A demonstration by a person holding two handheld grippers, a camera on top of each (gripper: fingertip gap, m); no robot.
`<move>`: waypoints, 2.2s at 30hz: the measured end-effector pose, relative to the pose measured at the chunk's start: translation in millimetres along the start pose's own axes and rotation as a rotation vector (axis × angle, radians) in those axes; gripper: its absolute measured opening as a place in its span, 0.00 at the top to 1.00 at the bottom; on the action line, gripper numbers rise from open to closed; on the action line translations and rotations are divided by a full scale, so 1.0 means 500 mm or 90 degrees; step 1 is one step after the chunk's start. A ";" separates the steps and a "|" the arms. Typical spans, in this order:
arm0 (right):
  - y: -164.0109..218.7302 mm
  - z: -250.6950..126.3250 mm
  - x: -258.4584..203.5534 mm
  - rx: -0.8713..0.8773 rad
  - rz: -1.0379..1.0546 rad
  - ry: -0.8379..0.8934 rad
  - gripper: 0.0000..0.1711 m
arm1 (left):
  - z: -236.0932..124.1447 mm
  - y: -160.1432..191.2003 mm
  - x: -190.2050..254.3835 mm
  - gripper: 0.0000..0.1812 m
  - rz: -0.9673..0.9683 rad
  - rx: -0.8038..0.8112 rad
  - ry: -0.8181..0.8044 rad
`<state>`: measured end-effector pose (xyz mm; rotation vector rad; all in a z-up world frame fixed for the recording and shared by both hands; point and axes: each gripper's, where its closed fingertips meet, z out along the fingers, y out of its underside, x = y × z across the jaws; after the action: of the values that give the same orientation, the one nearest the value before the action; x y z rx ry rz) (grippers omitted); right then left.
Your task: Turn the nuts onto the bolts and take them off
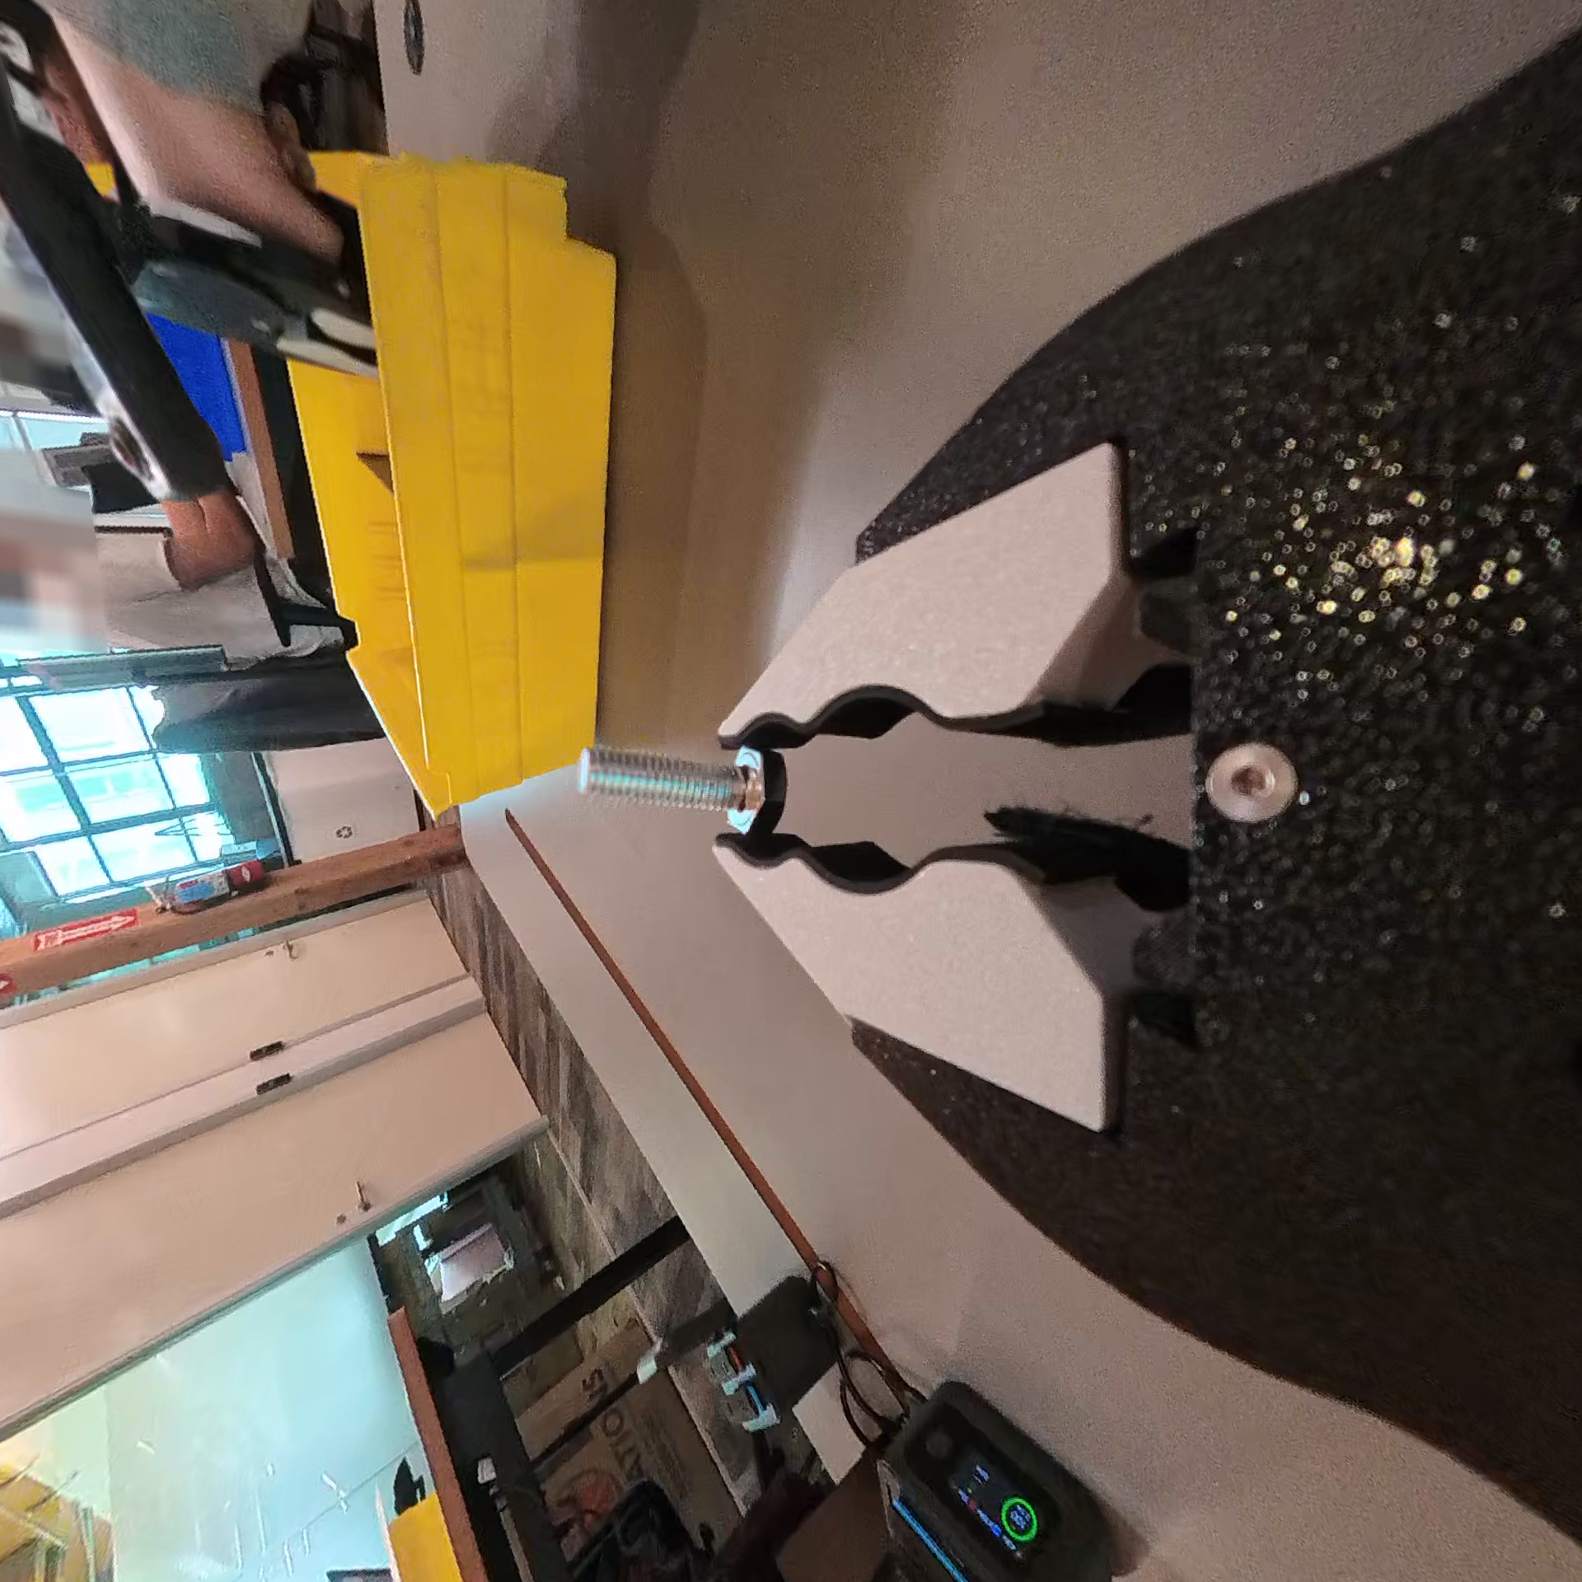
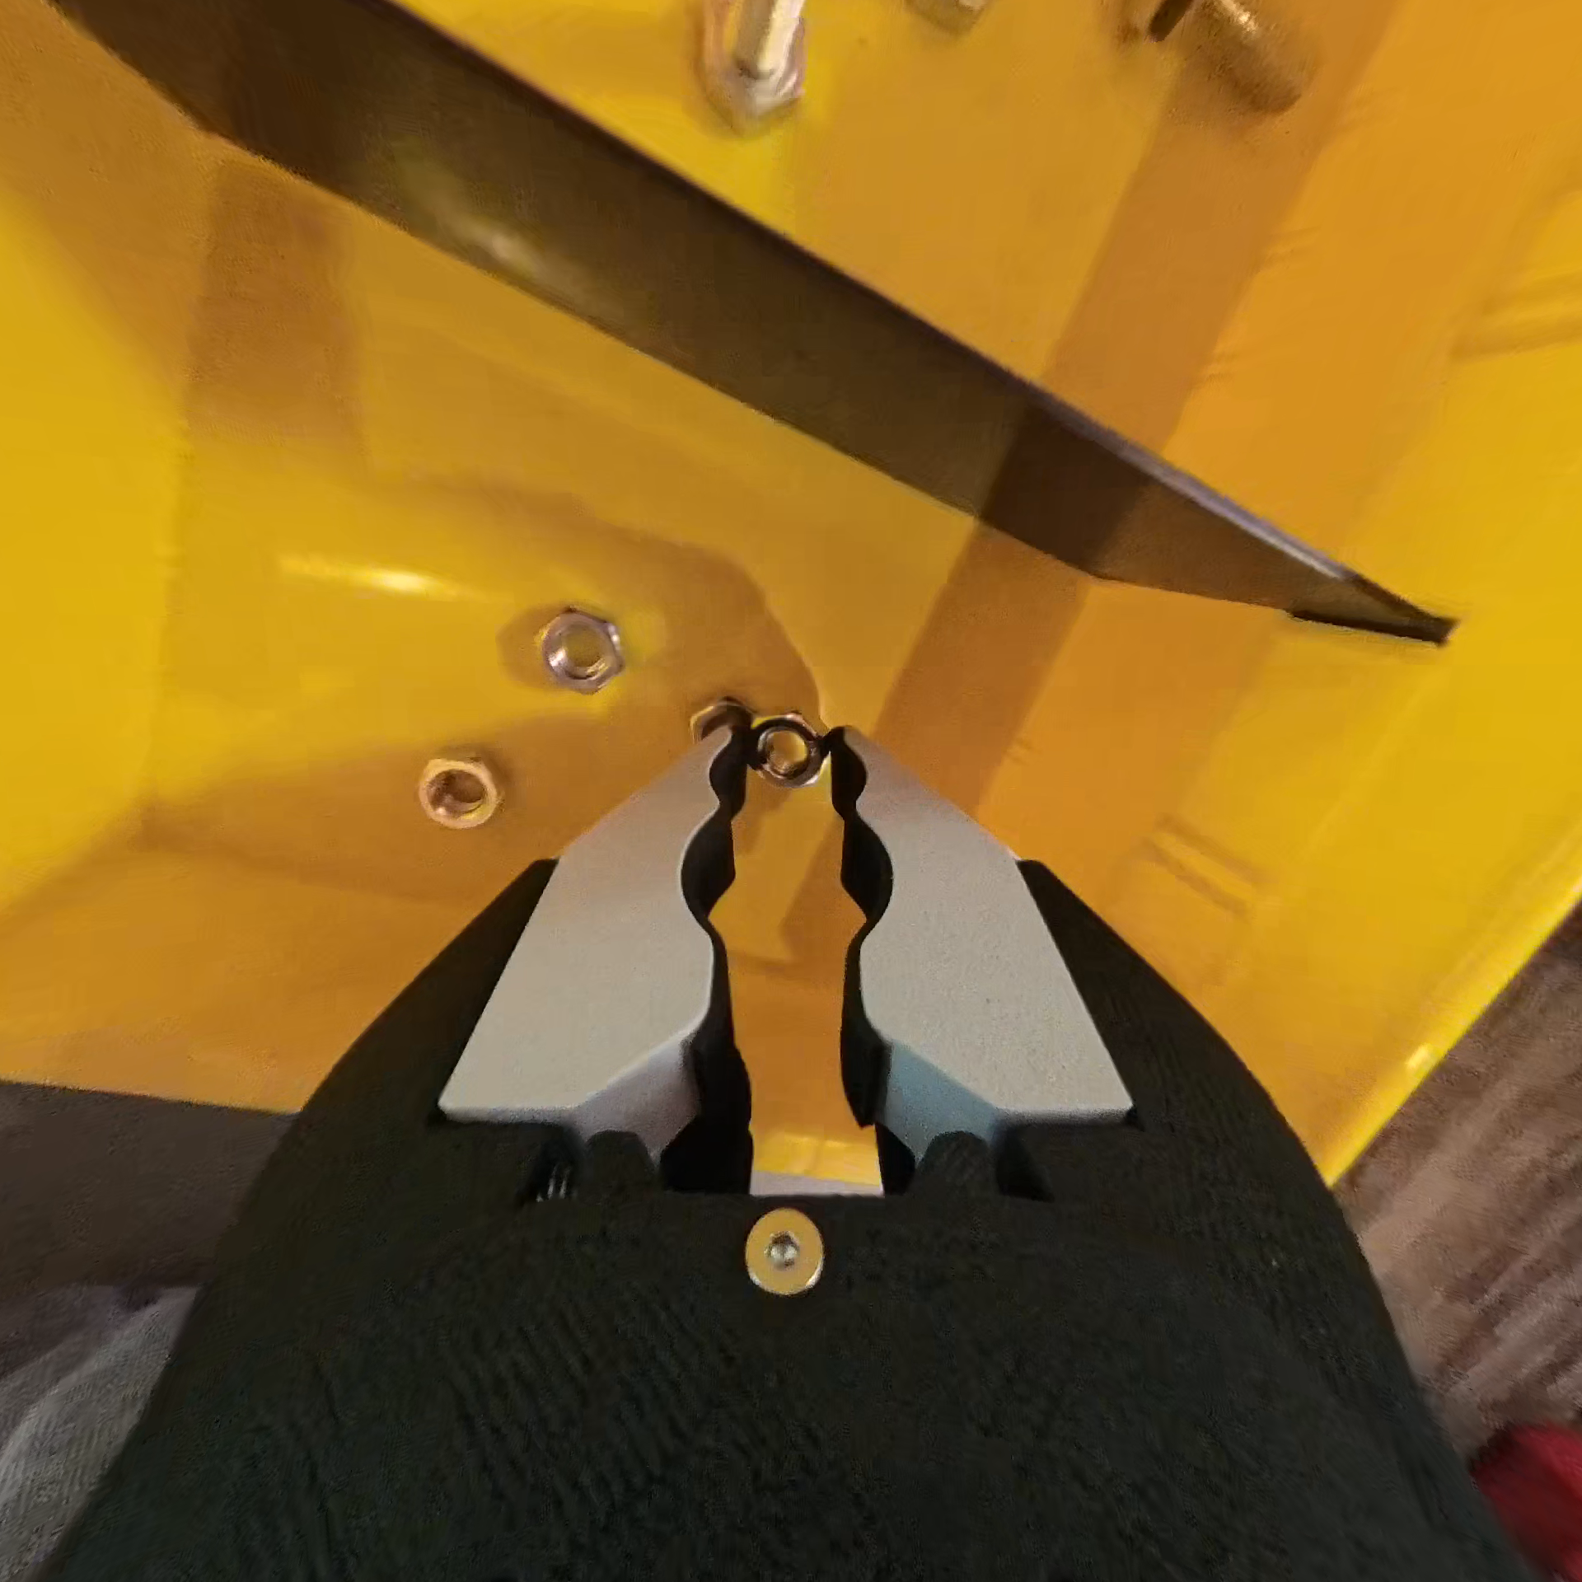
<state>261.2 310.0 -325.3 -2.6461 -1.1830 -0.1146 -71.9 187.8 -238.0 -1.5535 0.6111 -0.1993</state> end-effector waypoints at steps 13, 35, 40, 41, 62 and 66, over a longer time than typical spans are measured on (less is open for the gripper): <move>-0.182 -0.290 -0.126 0.583 -0.034 0.082 0.85 | 0.003 -0.012 0.026 0.91 -0.049 0.030 0.054; -0.313 -0.267 -0.209 0.570 -0.147 0.010 0.96 | 0.012 -0.058 0.064 0.39 -0.128 0.128 0.128; -0.290 -0.116 -0.023 0.260 -0.051 -0.026 0.96 | 0.013 -0.049 0.039 0.34 -0.109 0.117 0.078; -0.284 -0.090 -0.015 0.215 -0.055 -0.042 0.95 | 0.013 -0.047 0.036 0.34 -0.109 0.115 0.074; -0.148 -0.532 -0.047 1.124 0.064 0.389 0.93 | -0.040 -0.067 -0.054 0.60 0.001 0.142 -0.156; -0.073 -0.492 -0.031 1.040 0.095 0.522 0.89 | -0.049 -0.077 -0.067 0.55 0.030 0.155 -0.196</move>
<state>230.4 261.0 -83.2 -1.0038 -0.3627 -0.1083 -101.9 181.5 -190.4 -1.2995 0.3651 0.0032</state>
